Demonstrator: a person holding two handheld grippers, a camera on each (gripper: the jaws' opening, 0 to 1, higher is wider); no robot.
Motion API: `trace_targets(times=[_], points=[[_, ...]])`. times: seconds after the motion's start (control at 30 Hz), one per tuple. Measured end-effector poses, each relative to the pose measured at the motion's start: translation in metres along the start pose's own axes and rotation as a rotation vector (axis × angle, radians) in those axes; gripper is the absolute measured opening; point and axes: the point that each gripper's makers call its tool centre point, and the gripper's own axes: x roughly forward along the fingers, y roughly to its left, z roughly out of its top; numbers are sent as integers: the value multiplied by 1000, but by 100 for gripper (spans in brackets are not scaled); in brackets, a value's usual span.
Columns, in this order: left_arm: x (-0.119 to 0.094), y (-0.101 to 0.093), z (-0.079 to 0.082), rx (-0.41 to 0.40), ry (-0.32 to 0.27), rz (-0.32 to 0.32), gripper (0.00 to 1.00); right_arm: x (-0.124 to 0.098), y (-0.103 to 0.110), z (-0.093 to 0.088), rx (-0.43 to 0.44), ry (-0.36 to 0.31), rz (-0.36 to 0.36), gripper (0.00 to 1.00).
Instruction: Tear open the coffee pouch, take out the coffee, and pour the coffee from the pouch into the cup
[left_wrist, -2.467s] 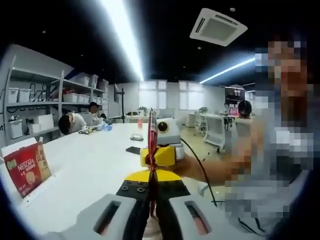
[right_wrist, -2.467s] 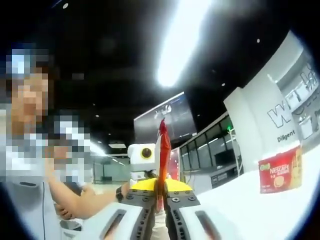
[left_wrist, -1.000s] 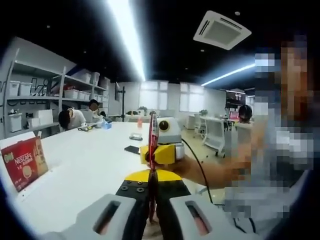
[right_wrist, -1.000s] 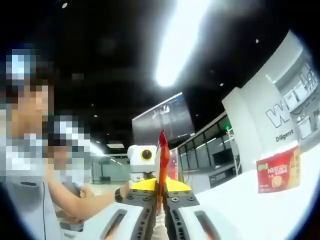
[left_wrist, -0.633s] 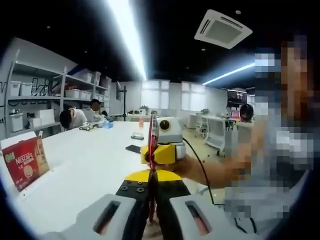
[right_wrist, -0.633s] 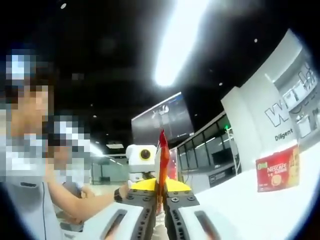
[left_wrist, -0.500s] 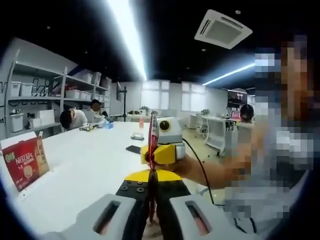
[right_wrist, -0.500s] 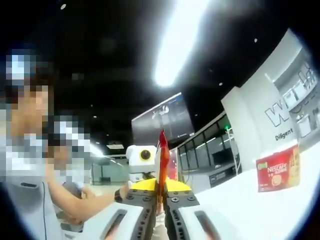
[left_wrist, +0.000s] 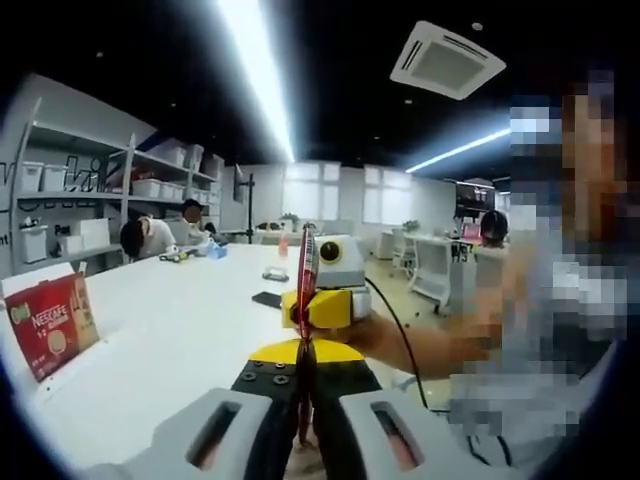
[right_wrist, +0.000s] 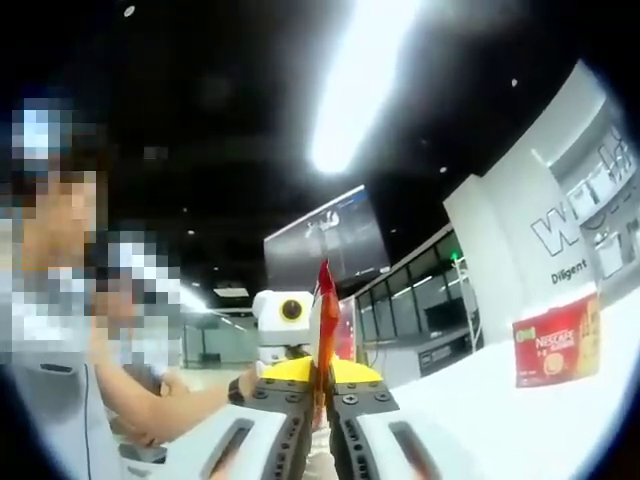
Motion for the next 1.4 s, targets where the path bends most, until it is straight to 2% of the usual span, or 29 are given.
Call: trace_targets(times=[1.07, 1.4], points=[[3, 3, 4, 3, -15, -8, 5, -1, -5, 5, -14, 0, -16, 5], [0, 2, 0, 4, -10, 0, 5, 1, -6, 0, -7, 7, -9, 5]])
